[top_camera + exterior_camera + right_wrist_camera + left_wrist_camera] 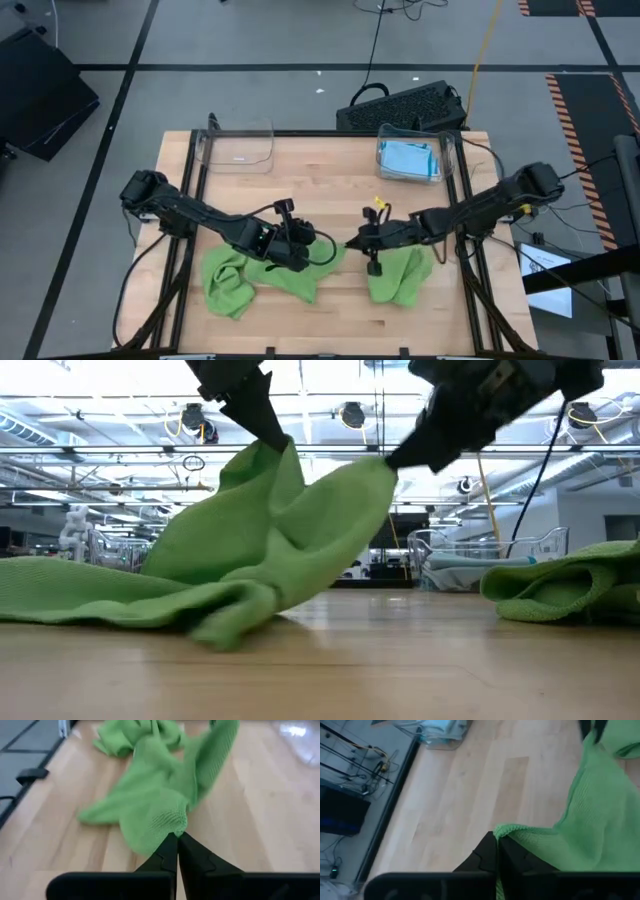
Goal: Fold microfiber towels
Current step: Fold the center green microfiber cloth
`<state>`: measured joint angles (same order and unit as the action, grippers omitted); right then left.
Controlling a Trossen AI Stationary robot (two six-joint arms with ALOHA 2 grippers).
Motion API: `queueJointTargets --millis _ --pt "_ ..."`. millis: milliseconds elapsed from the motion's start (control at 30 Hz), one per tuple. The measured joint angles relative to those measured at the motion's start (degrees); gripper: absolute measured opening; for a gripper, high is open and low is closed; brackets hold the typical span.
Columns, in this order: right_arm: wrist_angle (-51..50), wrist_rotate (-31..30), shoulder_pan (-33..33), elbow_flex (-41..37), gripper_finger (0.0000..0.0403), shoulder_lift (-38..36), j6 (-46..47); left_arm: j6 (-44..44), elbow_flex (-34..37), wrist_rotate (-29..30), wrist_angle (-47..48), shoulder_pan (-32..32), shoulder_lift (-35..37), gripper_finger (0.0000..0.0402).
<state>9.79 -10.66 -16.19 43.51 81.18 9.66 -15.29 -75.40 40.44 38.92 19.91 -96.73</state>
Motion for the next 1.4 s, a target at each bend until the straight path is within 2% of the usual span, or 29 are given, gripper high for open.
queueJointTargets --millis 100,200,333,500,733,833,967,1067,1200,1333,1400 --pt "-0.61 -0.03 0.45 0.00 0.0001 -3.82 -3.30 0.96 0.00 2.35 -0.01 -0.03 0.00 0.0009" --pt "-1.29 -0.81 1.60 0.00 0.0001 -7.71 -6.41 2.78 0.06 7.16 -0.03 -0.03 0.87 0.0004" --pt "-1.37 -6.61 3.09 0.00 0.0001 -13.44 -11.42 5.03 0.07 11.49 -2.24 -0.44 4.67 0.0009" --pt "4.11 -10.14 6.85 0.02 0.0000 -20.66 -19.56 16.02 0.07 13.24 -9.36 -1.42 10.82 0.0004" --pt "10.42 0.81 18.77 0.70 0.0000 -26.69 -22.39 31.02 -0.08 12.15 -25.88 -7.99 15.37 0.0005" --pt "10.09 5.10 25.82 3.05 0.0000 -26.75 -21.12 35.98 0.09 11.63 -28.28 -11.40 16.23 0.0005" --pt "10.08 14.60 36.11 7.76 0.0000 -25.14 -16.01 41.89 0.02 11.54 -32.26 -17.73 17.41 0.0009" --pt "8.37 22.06 42.01 12.47 0.0000 -23.29 -11.64 41.84 0.00 6.68 -34.73 -22.90 18.53 0.0004" --pt "-0.79 29.95 45.56 18.40 0.0000 -22.05 -8.41 34.68 -0.13 -8.26 -31.50 -26.00 21.27 0.0009" --pt "-13.36 34.29 44.62 19.82 0.0000 -23.08 -9.82 27.39 -0.17 -15.56 -19.45 -24.28 23.45 0.0004" --pt "-21.08 34.98 43.83 19.78 0.0000 -23.72 -11.18 23.13 0.06 -17.89 -9.33 -23.19 24.24 0.0005"
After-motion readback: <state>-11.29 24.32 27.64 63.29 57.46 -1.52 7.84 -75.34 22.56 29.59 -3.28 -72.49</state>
